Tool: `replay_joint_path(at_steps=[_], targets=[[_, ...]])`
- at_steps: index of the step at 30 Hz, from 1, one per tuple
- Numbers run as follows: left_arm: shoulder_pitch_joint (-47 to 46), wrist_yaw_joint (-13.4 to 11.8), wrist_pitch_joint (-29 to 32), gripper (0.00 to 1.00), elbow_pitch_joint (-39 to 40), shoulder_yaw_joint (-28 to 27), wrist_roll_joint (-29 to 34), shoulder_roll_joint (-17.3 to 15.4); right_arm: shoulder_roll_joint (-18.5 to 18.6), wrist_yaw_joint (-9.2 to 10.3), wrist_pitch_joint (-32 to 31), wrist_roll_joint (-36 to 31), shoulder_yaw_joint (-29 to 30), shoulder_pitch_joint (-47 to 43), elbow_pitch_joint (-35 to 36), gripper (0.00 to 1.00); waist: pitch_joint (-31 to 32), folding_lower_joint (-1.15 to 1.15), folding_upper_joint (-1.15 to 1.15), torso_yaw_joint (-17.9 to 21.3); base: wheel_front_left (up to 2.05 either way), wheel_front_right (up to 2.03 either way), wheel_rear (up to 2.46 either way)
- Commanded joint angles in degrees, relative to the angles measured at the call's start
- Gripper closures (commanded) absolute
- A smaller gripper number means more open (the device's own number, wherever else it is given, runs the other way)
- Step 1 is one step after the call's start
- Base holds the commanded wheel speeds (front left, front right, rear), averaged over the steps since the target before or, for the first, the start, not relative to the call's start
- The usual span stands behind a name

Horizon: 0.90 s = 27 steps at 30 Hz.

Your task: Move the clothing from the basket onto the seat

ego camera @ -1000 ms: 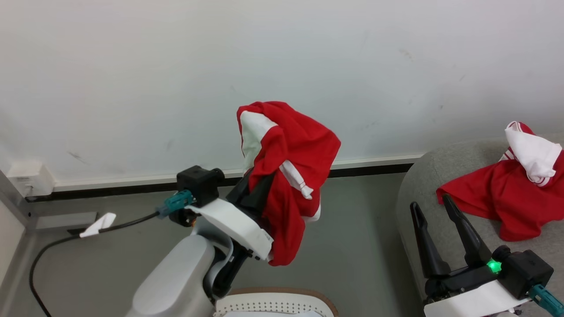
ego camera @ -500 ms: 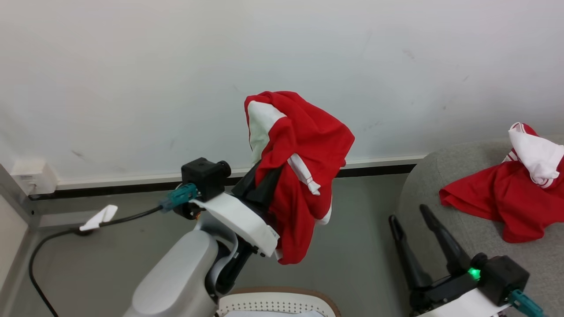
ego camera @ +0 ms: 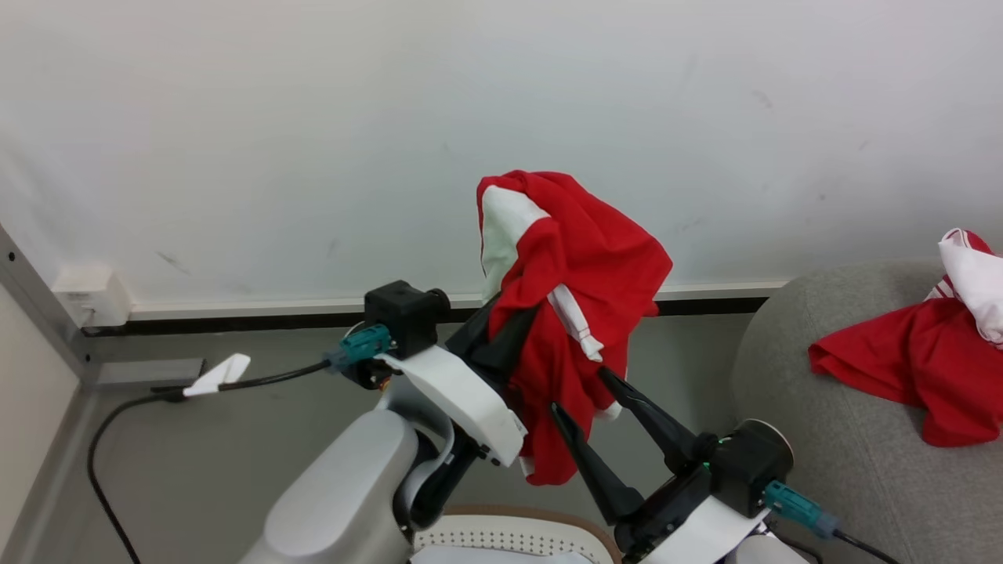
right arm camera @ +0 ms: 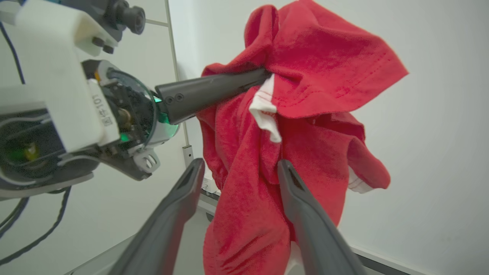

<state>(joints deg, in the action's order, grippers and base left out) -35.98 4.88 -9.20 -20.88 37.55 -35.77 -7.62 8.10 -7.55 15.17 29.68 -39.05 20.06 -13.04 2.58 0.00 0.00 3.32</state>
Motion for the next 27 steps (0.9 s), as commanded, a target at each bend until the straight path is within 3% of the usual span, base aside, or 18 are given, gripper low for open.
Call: replay_joint_path(at_steps=[1,10,20,21,22,23,27], targets=[[-0.67,0.42,0.06,1.0,-0.43,0.85,0.58,0.48,-0.11,0.13,-0.05,-0.59,-1.2,1.85,-2.72,0.0,0.15,0.0,0.0,-0.87,0.0,0.0,0.0],[-1.91,1.44,0.47,1.0,-1.27,5.63,0.3,3.05,-2.7,0.13,-0.04,1.52,-1.69,5.4,-16.48,0.0,1.32,0.0,0.0,-5.71,0.0,0.0,0.0],[-2.38,1.92,0.94,1.0,-0.93,9.57,-0.88,4.11,-3.9,0.13,-0.05,3.39,0.86,7.15,-23.76,0.0,3.03,0.0,0.0,-10.35,0.0,0.0,0.0],[-2.37,1.95,0.98,1.0,-0.91,9.86,-0.93,4.17,-3.98,0.13,-0.05,3.52,1.34,7.18,-24.08,0.14,3.15,0.0,0.0,-10.72,0.0,0.0,0.0],[-2.33,1.96,0.98,1.0,-0.93,10.01,-1.0,4.21,-4.09,0.13,-0.05,3.56,1.64,7.17,-24.28,0.79,3.25,0.0,0.0,-10.98,0.0,0.0,0.0],[-2.29,1.86,0.93,1.0,-1.0,10.08,-1.12,4.24,-4.19,0.13,-0.05,3.61,1.91,7.09,-24.31,1.0,3.33,0.0,0.0,-11.22,0.0,0.0,0.0],[-2.1,1.46,0.69,1.0,-1.48,10.1,-1.53,4.23,-4.44,0.13,-0.05,3.58,2.38,6.38,-24.14,1.0,3.46,0.0,0.0,-11.57,0.0,0.0,0.0]])
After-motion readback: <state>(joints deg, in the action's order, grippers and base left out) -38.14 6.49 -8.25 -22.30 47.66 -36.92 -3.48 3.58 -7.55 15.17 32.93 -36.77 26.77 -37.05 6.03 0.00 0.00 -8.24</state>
